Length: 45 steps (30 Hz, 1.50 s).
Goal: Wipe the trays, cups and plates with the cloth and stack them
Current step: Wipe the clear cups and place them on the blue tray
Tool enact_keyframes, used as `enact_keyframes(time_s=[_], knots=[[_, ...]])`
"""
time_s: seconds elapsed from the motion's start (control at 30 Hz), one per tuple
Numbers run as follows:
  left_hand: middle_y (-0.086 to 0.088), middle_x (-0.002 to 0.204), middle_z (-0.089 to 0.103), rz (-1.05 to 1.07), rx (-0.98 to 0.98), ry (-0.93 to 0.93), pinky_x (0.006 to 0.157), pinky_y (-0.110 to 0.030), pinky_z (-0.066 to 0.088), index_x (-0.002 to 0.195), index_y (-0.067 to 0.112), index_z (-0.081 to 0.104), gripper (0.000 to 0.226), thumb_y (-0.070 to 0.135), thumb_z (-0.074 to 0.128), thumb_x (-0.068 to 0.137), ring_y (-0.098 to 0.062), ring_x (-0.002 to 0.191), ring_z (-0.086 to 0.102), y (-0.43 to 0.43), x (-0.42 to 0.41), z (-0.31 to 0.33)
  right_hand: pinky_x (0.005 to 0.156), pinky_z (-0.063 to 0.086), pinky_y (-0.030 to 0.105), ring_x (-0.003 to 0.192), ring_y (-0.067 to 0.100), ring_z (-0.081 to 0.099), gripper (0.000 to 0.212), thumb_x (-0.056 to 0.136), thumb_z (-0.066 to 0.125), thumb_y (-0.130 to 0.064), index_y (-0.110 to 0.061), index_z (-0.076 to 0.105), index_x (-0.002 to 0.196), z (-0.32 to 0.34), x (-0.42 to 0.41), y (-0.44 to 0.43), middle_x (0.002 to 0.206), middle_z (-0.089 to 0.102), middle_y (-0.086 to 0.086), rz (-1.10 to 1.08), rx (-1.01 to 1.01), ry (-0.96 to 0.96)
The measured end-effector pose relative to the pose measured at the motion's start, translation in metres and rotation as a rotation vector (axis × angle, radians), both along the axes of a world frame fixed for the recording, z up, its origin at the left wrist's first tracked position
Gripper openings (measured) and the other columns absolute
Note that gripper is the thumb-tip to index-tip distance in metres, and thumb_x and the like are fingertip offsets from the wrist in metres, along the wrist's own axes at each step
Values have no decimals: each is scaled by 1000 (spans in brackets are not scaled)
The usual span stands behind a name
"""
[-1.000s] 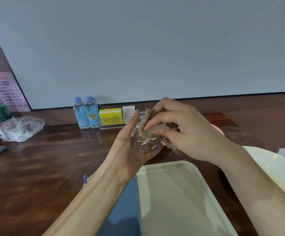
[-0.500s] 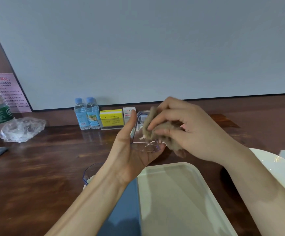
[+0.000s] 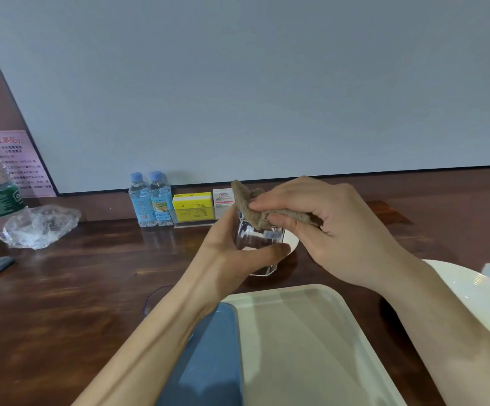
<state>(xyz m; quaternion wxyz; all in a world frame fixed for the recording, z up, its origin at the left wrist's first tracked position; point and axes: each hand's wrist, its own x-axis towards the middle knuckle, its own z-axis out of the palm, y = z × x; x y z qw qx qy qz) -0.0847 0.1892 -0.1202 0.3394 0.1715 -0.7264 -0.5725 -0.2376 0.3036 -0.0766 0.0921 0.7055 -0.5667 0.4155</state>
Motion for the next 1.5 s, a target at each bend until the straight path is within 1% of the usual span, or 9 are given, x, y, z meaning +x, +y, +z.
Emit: enact_keyframes(time_s=[0.17, 0.37, 0.5, 0.67, 0.8, 0.93, 1.07, 1.17, 1.5], knots=[[-3, 105, 77, 90, -89, 48, 72, -38, 64, 114, 25, 66, 48, 4, 91, 79, -30, 98, 74, -7, -3, -4, 103, 52, 35, 129, 1, 59, 33, 107, 58, -29, -28, 69, 138, -1, 3, -2, 134, 68, -21, -33, 65, 39], [0, 99, 77, 173, -105, 121, 73, -31, 61, 112, 29, 66, 47, 14, 82, 71, -18, 91, 74, -3, -11, -11, 87, 56, 39, 109, 12, 65, 26, 100, 61, -25, -23, 77, 121, -7, 12, -1, 118, 74, -16, -214, -78, 198], [10, 102, 76, 160, -127, 120, 73, -23, 59, 110, 27, 65, 46, 16, 79, 68, -5, 95, 73, -1, -10, -12, 103, 53, 37, 126, 12, 63, 33, 100, 65, -13, -16, 73, 132, -16, 16, -10, 134, 71, -9, -52, -97, 120], [14, 102, 72, 267, -240, 94, 82, -33, 60, 118, 30, 62, 57, 34, 84, 66, -12, 97, 70, 1, -13, -19, 111, 49, 35, 140, -2, 51, 40, 106, 54, -34, -28, 64, 144, -13, 17, -16, 147, 62, -17, -99, 38, 38], [13, 94, 73, 340, -298, 58, 74, -17, 51, 118, 39, 63, 54, 16, 88, 76, -12, 87, 68, -6, -13, -22, 92, 58, 39, 121, 7, 66, 37, 109, 47, -43, -35, 67, 139, -5, 11, -2, 137, 68, -20, -287, 139, 106], [9, 100, 76, 326, -277, 36, 79, -28, 59, 122, 34, 64, 55, 30, 84, 71, -14, 91, 72, -11, -14, -23, 76, 59, 42, 104, 16, 70, 32, 103, 49, -37, -27, 75, 119, -10, 22, 3, 116, 76, -12, -290, 32, 180], [19, 105, 70, 335, -361, -12, 79, -17, 54, 128, 27, 61, 54, 25, 80, 77, 7, 92, 67, -7, -12, -25, 102, 56, 37, 133, 8, 60, 40, 102, 54, -28, -22, 69, 138, -20, 34, -12, 140, 69, -8, -184, -9, 96], [18, 103, 71, 349, -378, 22, 79, -24, 55, 119, 53, 51, 56, 39, 75, 70, -5, 94, 69, 2, -13, -25, 115, 47, 33, 144, 0, 48, 44, 106, 49, -35, -26, 62, 146, -18, 30, -19, 151, 59, -14, -136, 56, 8], [27, 97, 72, 444, -397, 48, 77, -24, 54, 111, 63, 54, 50, 49, 71, 66, -6, 85, 67, -3, -11, -19, 73, 54, 37, 95, 14, 68, 31, 104, 48, -37, -25, 74, 117, -13, 36, 3, 109, 74, -14, -275, 48, 78]])
